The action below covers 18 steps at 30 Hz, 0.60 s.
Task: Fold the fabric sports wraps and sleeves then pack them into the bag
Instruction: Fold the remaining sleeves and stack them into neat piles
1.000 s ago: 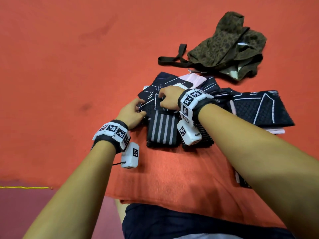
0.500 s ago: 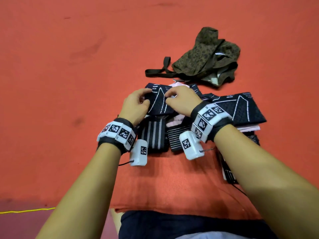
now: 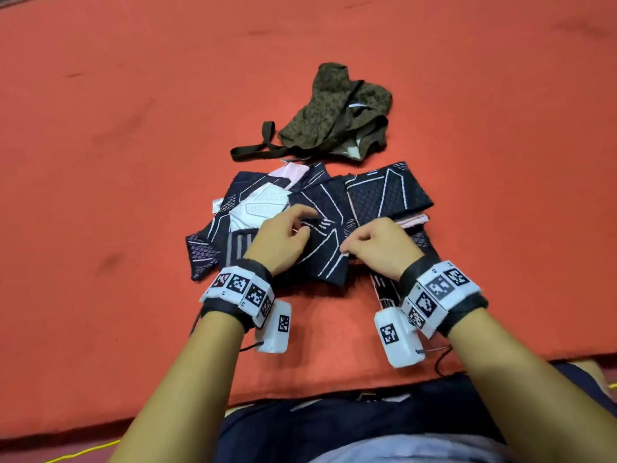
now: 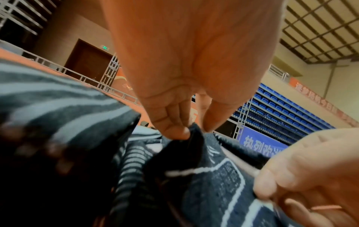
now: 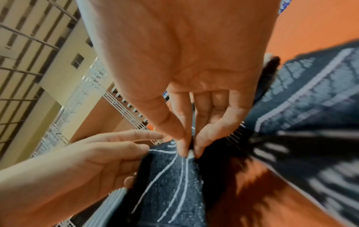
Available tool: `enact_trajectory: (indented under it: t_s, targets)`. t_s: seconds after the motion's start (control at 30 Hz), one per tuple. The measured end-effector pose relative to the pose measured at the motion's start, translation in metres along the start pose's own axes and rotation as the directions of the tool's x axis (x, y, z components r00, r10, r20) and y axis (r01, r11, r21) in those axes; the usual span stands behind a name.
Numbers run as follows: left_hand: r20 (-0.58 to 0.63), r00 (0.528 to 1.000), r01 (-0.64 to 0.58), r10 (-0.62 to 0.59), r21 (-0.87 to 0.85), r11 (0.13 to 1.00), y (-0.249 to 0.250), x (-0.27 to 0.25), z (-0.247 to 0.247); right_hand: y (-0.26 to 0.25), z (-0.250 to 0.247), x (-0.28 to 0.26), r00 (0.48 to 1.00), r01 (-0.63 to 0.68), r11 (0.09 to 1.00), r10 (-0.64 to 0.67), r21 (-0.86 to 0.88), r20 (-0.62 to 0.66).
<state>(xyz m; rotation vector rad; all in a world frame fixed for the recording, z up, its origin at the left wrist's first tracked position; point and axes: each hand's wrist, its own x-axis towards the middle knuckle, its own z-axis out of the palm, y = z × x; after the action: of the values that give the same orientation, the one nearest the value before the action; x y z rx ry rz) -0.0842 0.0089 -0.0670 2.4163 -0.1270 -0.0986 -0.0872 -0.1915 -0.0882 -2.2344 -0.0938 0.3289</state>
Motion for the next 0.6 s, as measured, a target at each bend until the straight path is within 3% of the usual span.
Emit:
enact_trajectory:
  t_s: [0.1, 0.4, 0.53, 0.6]
  targets:
    - [0.074, 0.997, 0.005, -0.011, 0.084, 0.996, -0.005, -0.014, 0.012, 0.011, 0.016, -0.016, 0.996, -0.030, 0.999, 0.031, -0.011, 0.081]
    - [0.005, 0.991, 0.133, -0.134, 0.104, 0.986, -0.008, -0.033, 0.021, 0.010, 0.037, -0.042, 0.940, 0.050, 0.998, -0.038, -0.028, 0.340]
    - [0.141, 0.981, 0.114, -0.132, 0.130, 0.985, -0.003, -0.041, 0.022, 0.018, 0.026, -0.038, 0.995, -0.029, 0.999, 0.032, -0.033, 0.100]
    - [0.207, 0.971, 0.092, -0.119, 0.135, 0.986, -0.002, -0.043, 0.025, 0.019, 0.024, -0.034, 1.000, 0.007, 0.998, -0.009, -0.067, -0.026]
